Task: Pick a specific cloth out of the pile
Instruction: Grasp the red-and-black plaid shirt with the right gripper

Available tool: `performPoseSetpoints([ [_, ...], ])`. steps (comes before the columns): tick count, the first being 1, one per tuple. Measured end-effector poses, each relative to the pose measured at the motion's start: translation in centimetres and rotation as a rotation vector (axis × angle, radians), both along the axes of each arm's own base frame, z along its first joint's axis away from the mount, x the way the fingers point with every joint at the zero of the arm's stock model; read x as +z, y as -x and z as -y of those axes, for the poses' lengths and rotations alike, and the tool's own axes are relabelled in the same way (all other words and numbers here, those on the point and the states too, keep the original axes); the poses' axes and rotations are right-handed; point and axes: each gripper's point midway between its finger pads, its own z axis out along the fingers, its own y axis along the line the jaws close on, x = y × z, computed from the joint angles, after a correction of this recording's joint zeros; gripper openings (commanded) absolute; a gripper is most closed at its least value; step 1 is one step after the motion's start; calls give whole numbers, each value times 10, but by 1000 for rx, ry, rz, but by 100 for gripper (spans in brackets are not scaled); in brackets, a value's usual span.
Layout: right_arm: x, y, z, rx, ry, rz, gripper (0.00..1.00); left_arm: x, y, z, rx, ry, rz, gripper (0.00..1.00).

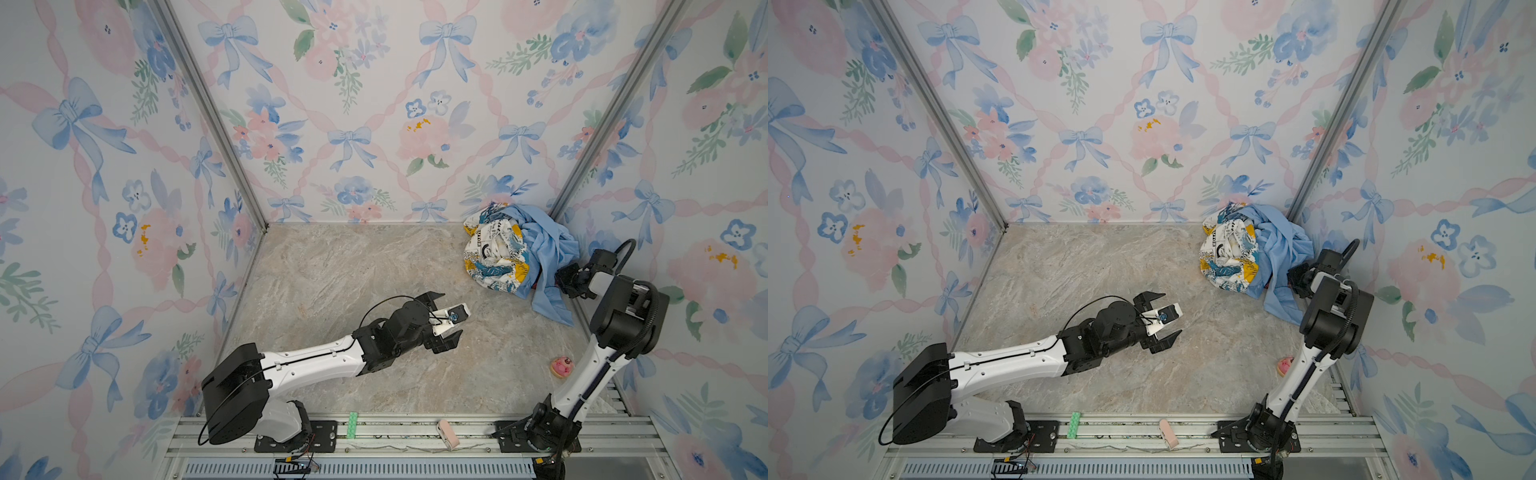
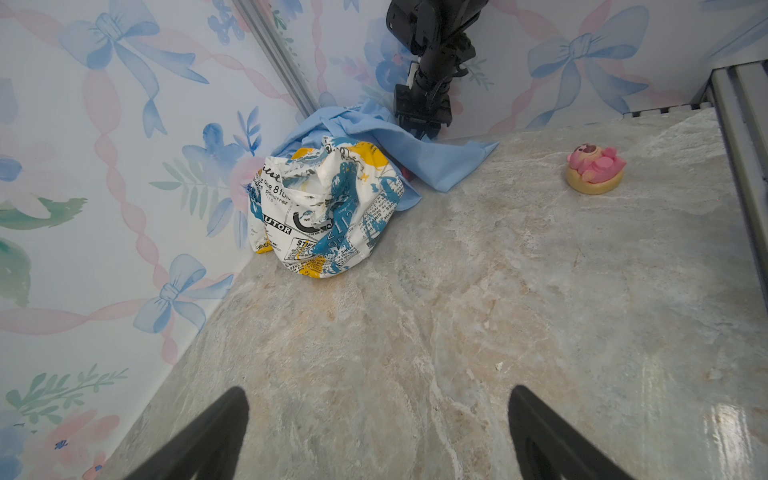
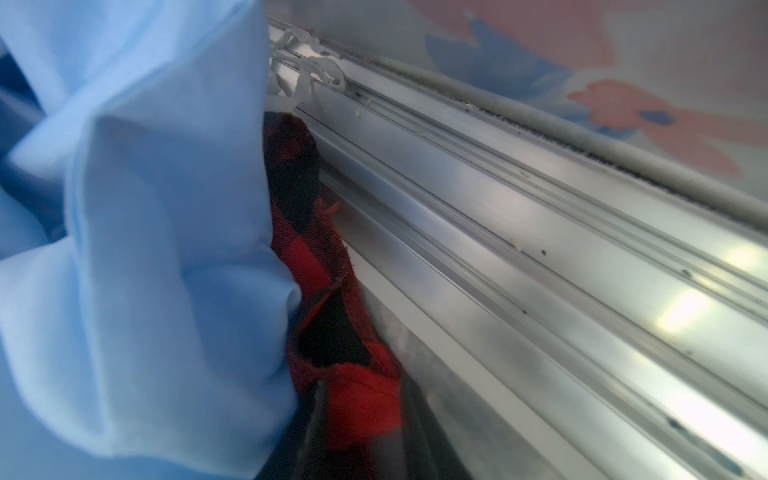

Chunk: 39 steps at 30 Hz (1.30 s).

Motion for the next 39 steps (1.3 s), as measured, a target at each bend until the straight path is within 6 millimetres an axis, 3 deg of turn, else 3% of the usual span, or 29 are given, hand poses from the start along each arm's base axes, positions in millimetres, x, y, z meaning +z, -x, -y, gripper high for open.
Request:
performPoseSetpoints([
  [11, -3, -10, 5, 1, -12, 13, 40, -8, 3, 5, -13, -4, -24, 98],
  [19, -6, -26, 1, 27, -72, 51, 25, -16, 3, 7, -19, -19, -35, 98],
  [22, -6, -26, 0, 35, -77, 51, 1, -19, 5, 9, -24, -25, -40, 98],
  [30, -2, -25, -6, 53, -93, 85, 0, -19, 12, 13, -42, -26, -40, 98],
  [34, 15, -15, -9, 27, -110, 103, 0, -19, 21, 18, -64, -29, -35, 98],
  [39, 86, -11, -9, 19, -95, 191, 0, -19, 35, 25, -96, -42, -13, 98],
])
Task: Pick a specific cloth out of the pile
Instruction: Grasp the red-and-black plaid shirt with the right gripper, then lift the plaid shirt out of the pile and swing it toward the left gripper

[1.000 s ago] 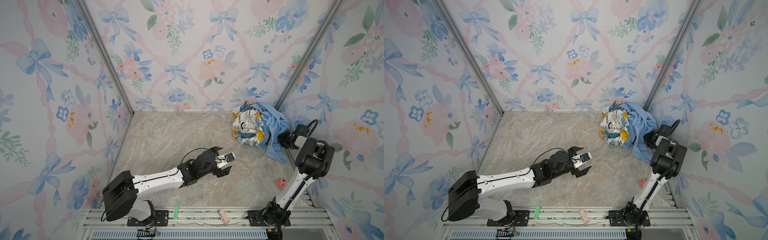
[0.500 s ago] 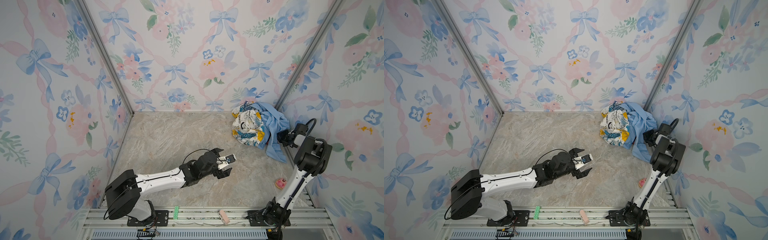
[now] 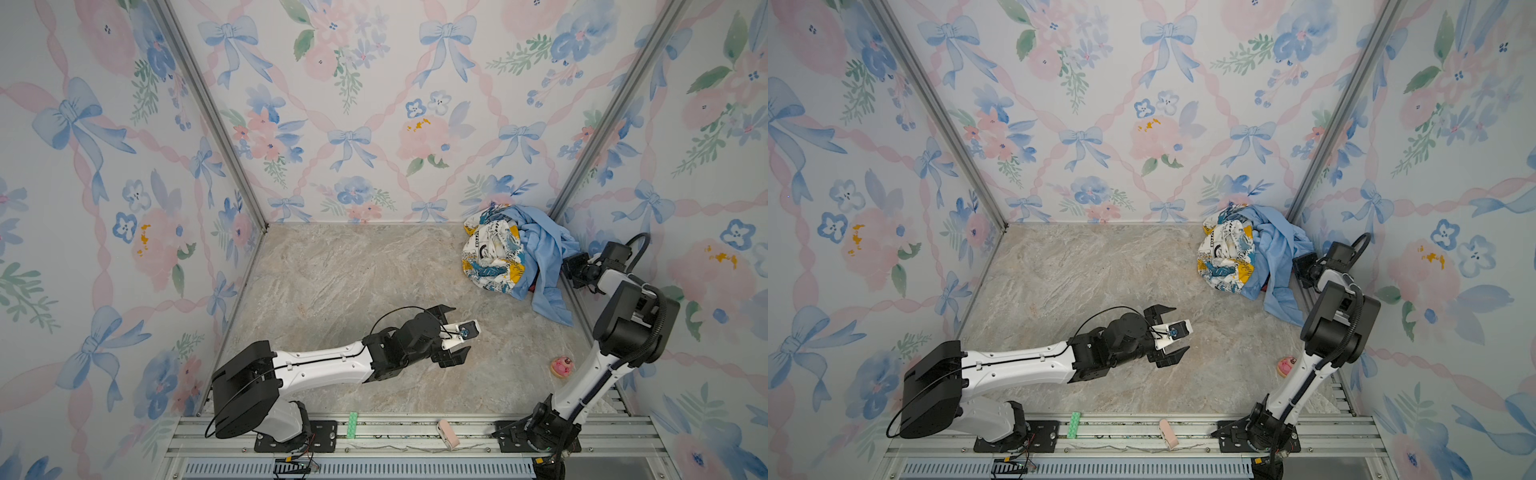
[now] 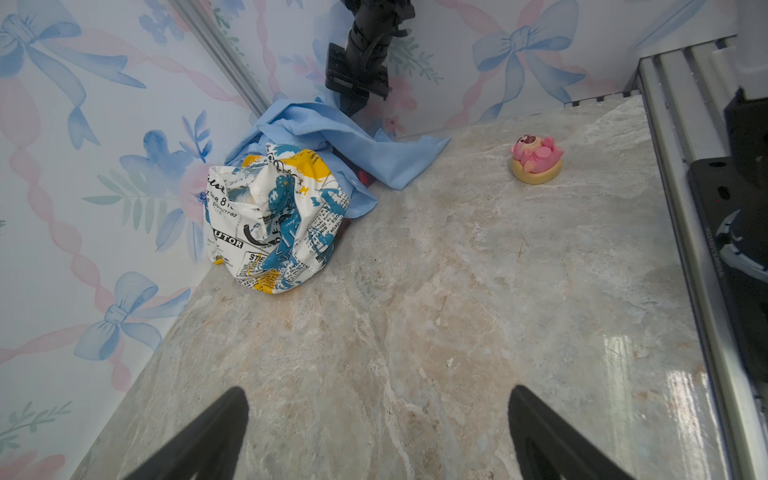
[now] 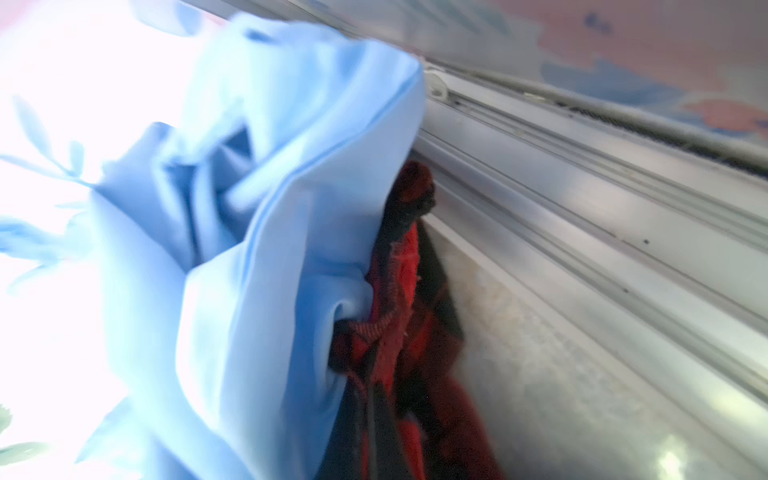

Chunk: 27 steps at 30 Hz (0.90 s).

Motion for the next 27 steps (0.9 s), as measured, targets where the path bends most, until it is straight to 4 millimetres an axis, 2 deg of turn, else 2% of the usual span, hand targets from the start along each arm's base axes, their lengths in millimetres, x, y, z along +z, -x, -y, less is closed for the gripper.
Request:
performPoseSetpoints([
  [5, 107, -16, 5, 16, 64, 151, 0, 8, 13, 4, -25, -2, 38, 98],
  [9, 200, -27, 8, 19, 116, 276, 0, 19, 22, 4, -38, 6, 74, 98],
  [11, 259, -38, 4, 31, 155, 361, 0, 20, 24, 5, -41, 4, 86, 98],
  [13, 330, -51, -4, 43, 207, 503, 0, 21, 26, 5, -43, -2, 97, 98],
  [15, 395, -55, -17, 35, 217, 691, 0, 20, 25, 4, -40, -9, 105, 98],
  [16, 418, -54, -25, 22, 185, 769, 0, 20, 25, 4, -38, -11, 107, 98],
  [19, 460, -51, -46, -28, 49, 929, 0, 20, 23, 3, -29, -13, 111, 98],
  [21, 472, -53, -62, -35, -5, 979, 0, 20, 22, 2, -22, -13, 112, 98],
  [23, 478, -58, -90, -2, -51, 1007, 0, 21, 21, 2, -17, -11, 110, 98],
  [26, 484, -66, -162, 133, -131, 1036, 0, 26, 12, -4, 11, 7, 99, 98],
  [27, 484, -67, -196, 203, -163, 1036, 0, 31, 5, -10, 33, 22, 94, 98],
])
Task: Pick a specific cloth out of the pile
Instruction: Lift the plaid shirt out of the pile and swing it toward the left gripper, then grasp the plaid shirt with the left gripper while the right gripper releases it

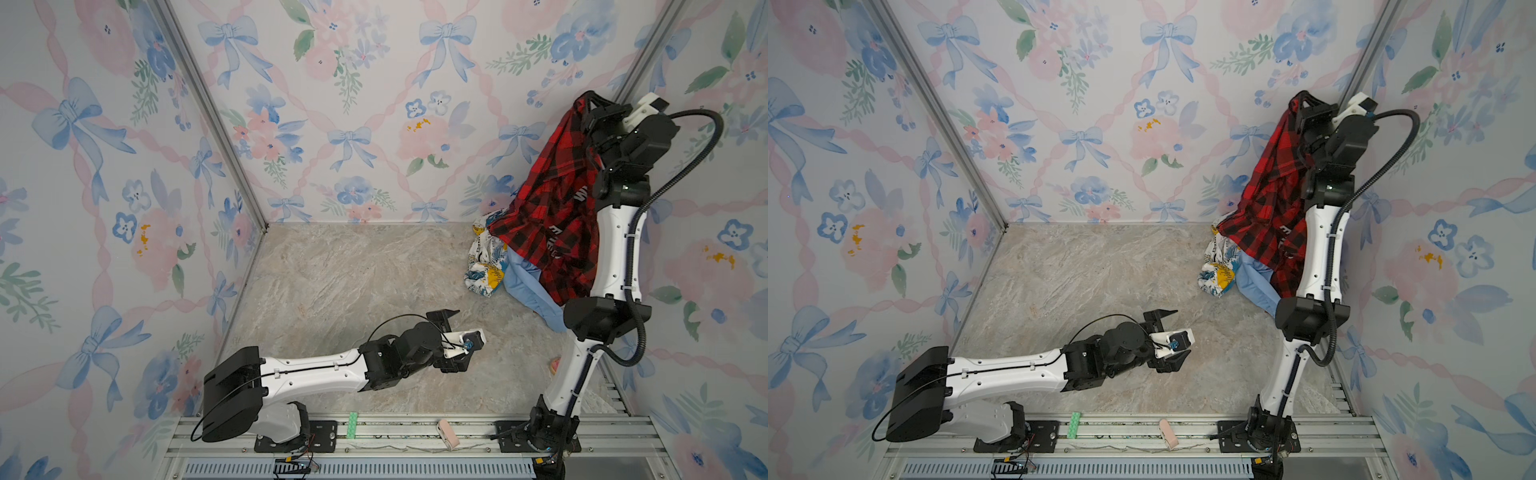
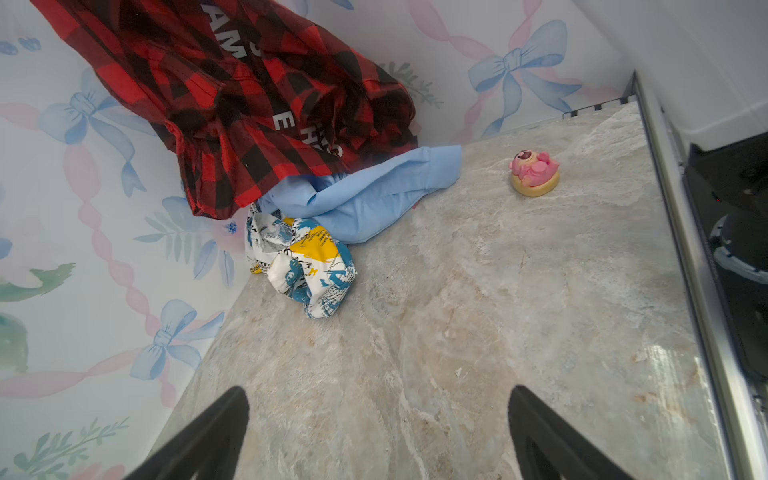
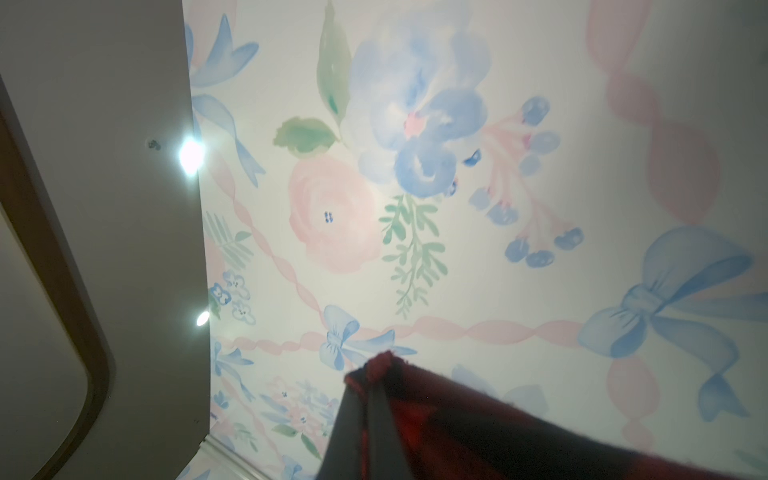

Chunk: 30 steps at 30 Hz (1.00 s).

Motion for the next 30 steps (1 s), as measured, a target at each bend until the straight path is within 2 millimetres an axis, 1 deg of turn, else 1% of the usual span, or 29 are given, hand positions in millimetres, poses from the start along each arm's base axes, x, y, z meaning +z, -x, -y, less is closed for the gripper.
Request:
performPoseSetpoints([
  [1, 0, 2, -36, 77, 12, 5, 0, 7, -8, -6, 25, 22, -5, 98],
  [2, 0, 4, -65, 141, 22, 5, 0, 15, -17, -14, 50, 46, -9, 98],
  [3, -1, 12, -107, 229, 41, 9, 0, 24, -27, -23, 80, 76, -11, 98],
  [4, 1, 23, -146, 307, 61, 23, 0, 35, -36, -33, 108, 107, -11, 98],
  [5, 2, 34, -177, 368, 79, 35, 0, 44, -44, -42, 134, 137, -8, 98],
  [7, 6, 62, -238, 487, 117, 74, 0, 65, -59, -62, 190, 194, 7, 98],
  [9, 7, 89, -286, 589, 143, 109, 0, 77, -64, -72, 215, 225, 24, 98],
  [11, -3, 106, -316, 661, 160, 110, 0, 84, -64, -77, 235, 241, 32, 98],
  [12, -15, 109, -326, 686, 166, 90, 0, 87, -64, -82, 252, 255, 31, 98],
  [13, -26, 109, -329, 694, 171, 73, 1, 88, -64, -85, 264, 264, 28, 98],
  [14, -46, 106, -332, 699, 174, 35, 8, 89, -62, -93, 283, 280, 18, 98],
  [16, -89, 96, -336, 701, 188, -40, 15, 87, -57, -109, 317, 301, -4, 98],
  [17, -116, 90, -339, 704, 195, -87, 26, 87, -55, -118, 338, 316, -18, 98],
  [18, -149, 83, -342, 710, 204, -143, 44, 87, -53, -126, 360, 329, -32, 98],
  [19, -176, 78, -343, 710, 219, -184, 55, 88, -53, -132, 381, 339, -44, 98],
  [21, -243, 71, -343, 711, 241, -311, 69, 84, -55, -143, 439, 352, -80, 98],
  [23, -294, 71, -338, 709, 265, -404, 87, 71, -62, -150, 493, 335, -126, 98],
  [24, -316, 72, -332, 701, 282, -446, 92, 61, -68, -154, 524, 314, -159, 98],
  [25, -331, 74, -325, 690, 300, -480, 94, 49, -75, -156, 550, 287, -195, 98],
  [26, -340, 78, -317, 677, 323, -501, 95, 37, -82, -156, 574, 258, -232, 98],
  [27, -343, 84, -305, 654, 351, -521, 98, 24, -91, -154, 598, 221, -273, 98],
  [28, -340, 92, -290, 619, 389, -528, 99, 12, -98, -151, 615, 186, -308, 98],
  [29, -332, 103, -275, 577, 431, -529, 99, 0, -105, -147, 625, 150, -342, 98],
  [30, -318, 117, -257, 518, 487, -517, 97, -13, -111, -140, 627, 111, -376, 98],
])
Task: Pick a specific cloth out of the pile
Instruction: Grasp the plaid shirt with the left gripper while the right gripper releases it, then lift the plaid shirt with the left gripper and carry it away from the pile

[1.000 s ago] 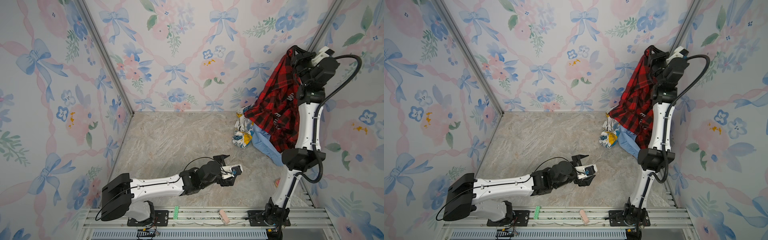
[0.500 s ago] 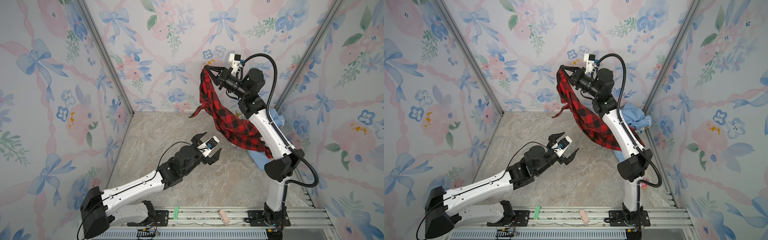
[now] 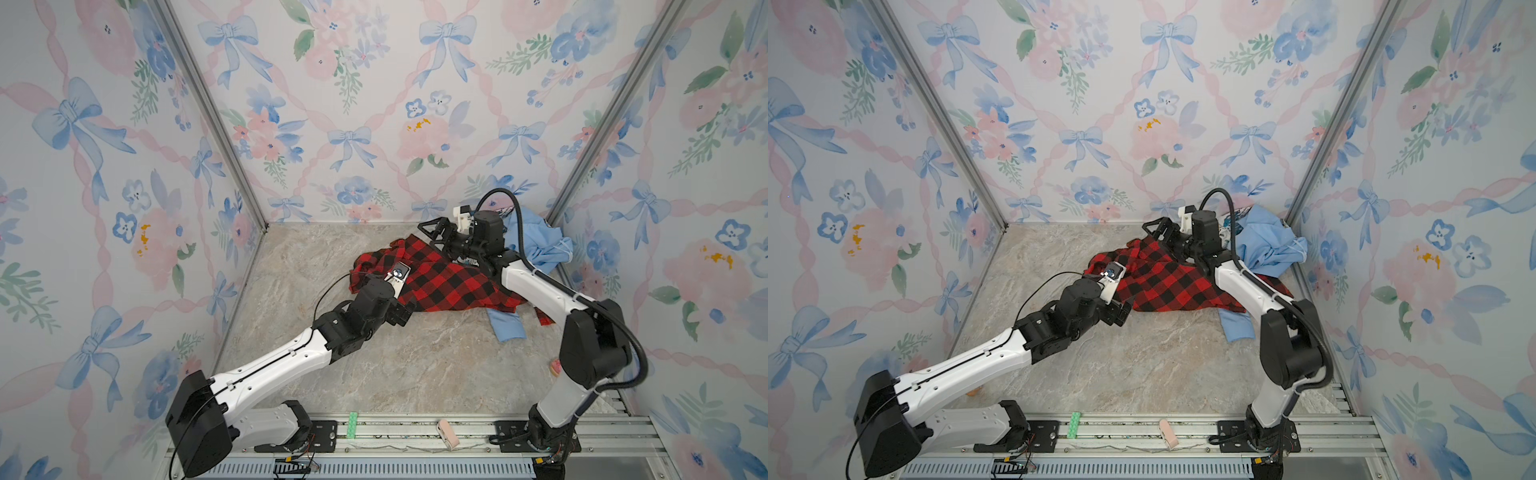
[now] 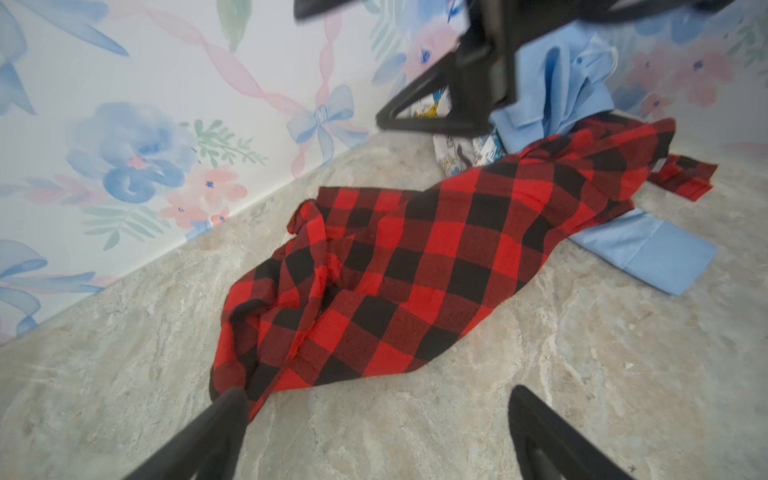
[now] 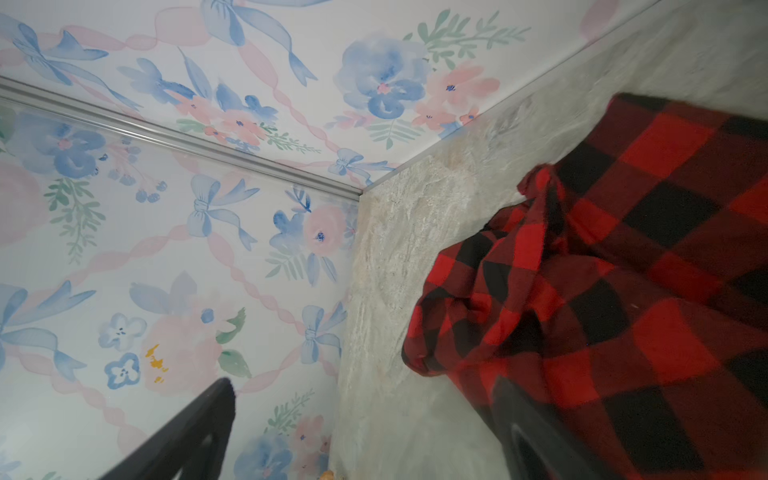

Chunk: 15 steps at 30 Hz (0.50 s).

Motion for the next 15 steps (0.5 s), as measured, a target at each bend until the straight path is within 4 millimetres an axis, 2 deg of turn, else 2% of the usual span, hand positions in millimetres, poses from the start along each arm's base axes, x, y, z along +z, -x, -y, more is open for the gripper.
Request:
performPoseSetpoints([
  [2, 35, 31, 37, -90, 116, 101, 97, -21, -12, 16, -17, -43, -71, 98],
  [4, 76, 80, 74, -178, 218, 234, 97, -41, -27, 38, -49, -78, -129, 98],
  [5, 85, 100, 88, -207, 244, 271, 97, -49, -35, 50, -66, -89, -153, 98],
  [7, 84, 147, 118, -258, 296, 312, 97, -66, -54, 77, -116, -105, -192, 98],
  [8, 76, 162, 127, -273, 314, 310, 97, -73, -61, 88, -140, -110, -206, 98],
  [10, 37, 191, 144, -285, 364, 244, 97, -93, -74, 108, -200, -119, -240, 98],
  [13, -28, 224, 158, -269, 431, 106, 97, -125, -89, 124, -253, -159, -293, 98],
  [15, -51, 245, 168, -273, 443, 49, 97, -147, -99, 130, -266, -195, -325, 97],
])
